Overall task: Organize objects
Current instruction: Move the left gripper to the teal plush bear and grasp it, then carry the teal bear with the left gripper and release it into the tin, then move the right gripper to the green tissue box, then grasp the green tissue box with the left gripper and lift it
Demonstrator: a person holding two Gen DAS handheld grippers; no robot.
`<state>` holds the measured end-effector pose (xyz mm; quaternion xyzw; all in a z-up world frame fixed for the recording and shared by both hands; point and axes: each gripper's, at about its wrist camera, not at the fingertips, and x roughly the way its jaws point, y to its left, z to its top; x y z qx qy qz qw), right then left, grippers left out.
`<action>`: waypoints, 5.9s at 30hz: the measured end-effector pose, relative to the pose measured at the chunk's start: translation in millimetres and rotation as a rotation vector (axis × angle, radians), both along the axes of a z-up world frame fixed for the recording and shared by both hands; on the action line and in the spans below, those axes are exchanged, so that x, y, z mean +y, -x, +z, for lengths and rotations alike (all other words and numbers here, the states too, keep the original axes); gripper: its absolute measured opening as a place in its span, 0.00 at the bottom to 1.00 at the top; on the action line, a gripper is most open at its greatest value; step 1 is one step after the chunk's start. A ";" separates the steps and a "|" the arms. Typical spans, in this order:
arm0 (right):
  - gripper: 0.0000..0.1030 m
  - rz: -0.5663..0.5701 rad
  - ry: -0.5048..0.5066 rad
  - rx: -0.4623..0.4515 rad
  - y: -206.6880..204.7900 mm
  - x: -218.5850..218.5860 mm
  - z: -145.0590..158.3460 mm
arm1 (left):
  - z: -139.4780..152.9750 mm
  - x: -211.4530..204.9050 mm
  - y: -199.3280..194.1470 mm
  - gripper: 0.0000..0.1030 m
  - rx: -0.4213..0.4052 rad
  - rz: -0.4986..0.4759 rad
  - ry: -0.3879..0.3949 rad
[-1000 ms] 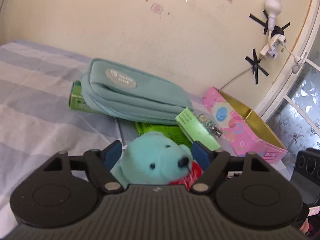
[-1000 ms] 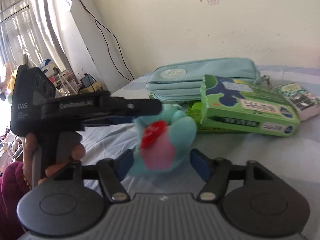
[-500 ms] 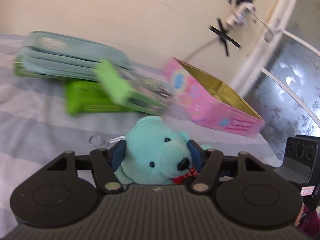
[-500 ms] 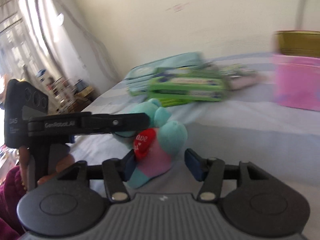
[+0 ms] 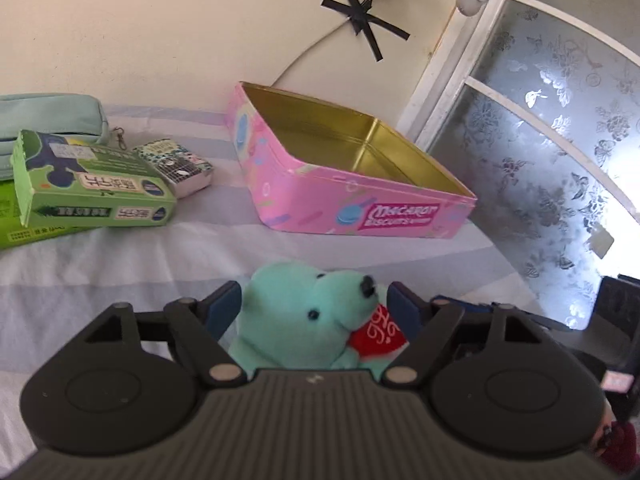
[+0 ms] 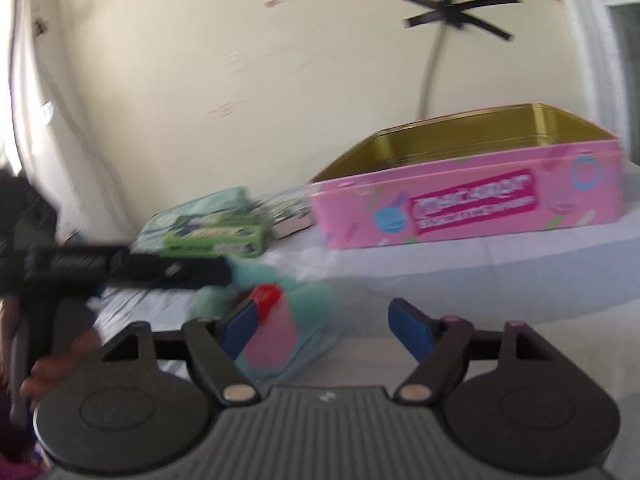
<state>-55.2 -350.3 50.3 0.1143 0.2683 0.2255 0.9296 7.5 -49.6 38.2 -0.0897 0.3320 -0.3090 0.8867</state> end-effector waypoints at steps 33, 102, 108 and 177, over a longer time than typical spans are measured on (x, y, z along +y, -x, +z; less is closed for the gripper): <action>0.76 -0.014 0.127 -0.197 -143.5 38.7 34.3 | 43.9 -107.8 -134.3 0.74 -0.166 0.128 -0.080; 0.99 -0.151 0.015 -0.175 -103.9 228.1 17.0 | -23.0 207.8 -20.9 0.91 -0.096 0.465 -0.242; 0.99 -0.163 0.028 -0.170 -102.3 230.9 13.6 | -23.3 206.9 -22.5 0.91 -0.102 0.429 -0.212; 0.54 0.184 -0.065 0.149 -95.2 231.3 -5.8 | 1.5 140.0 -27.1 0.60 0.023 0.468 -0.035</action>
